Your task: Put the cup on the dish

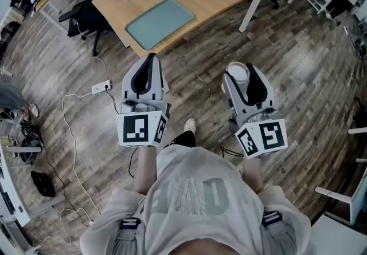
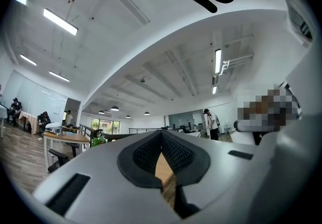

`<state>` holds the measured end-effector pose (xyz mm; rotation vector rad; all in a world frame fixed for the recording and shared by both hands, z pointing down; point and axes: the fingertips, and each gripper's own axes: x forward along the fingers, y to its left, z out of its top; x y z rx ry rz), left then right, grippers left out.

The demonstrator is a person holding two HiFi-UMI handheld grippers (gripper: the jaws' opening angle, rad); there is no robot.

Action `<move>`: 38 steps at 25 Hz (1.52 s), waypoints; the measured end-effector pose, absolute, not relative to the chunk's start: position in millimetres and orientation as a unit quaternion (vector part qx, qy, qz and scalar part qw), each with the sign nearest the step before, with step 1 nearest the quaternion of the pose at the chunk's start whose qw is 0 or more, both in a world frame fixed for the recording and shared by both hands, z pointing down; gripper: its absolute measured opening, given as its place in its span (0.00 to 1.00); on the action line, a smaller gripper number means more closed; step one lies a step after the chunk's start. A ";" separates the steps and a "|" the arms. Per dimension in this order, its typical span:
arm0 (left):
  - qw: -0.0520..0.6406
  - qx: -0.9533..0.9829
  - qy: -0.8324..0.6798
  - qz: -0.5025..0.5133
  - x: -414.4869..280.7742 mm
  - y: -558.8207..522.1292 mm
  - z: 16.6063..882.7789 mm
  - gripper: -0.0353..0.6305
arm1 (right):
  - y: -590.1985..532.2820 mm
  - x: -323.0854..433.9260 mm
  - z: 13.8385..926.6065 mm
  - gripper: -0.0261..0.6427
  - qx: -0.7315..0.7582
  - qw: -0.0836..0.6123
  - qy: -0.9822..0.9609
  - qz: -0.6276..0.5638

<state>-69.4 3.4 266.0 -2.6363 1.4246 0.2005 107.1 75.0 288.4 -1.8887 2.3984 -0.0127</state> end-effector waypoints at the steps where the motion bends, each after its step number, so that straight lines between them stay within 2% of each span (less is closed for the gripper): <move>1: 0.070 -0.876 0.472 0.068 -67.3 -13.2 263.3 0.07 | 58.3 108.6 285.4 0.42 -0.618 0.044 0.785 -0.003; 8: 0.054 -0.877 0.473 0.066 -58.0 -105.8 263.0 0.07 | -33.5 114.3 273.1 0.42 -0.613 0.035 0.790 -0.002; 15: 0.056 -0.872 0.483 0.056 -38.3 -152.3 266.8 0.07 | -99.2 133.7 283.2 0.42 -0.597 0.031 0.802 -0.010; 24: 0.054 -0.841 0.537 0.041 -12.2 -248.4 274.4 0.07 | -229.9 150.2 287.9 0.42 -0.523 0.030 0.851 -0.017; 32: 0.053 -0.793 0.605 0.046 5.6 -349.6 262.5 0.07 | -349.5 172.9 287.8 0.42 -0.459 -0.002 0.888 -0.028; 38: 0.047 -0.756 0.652 0.032 -4.8 -382.2 269.3 0.07 | -408.0 155.5 306.7 0.42 -0.399 -0.021 0.916 -0.038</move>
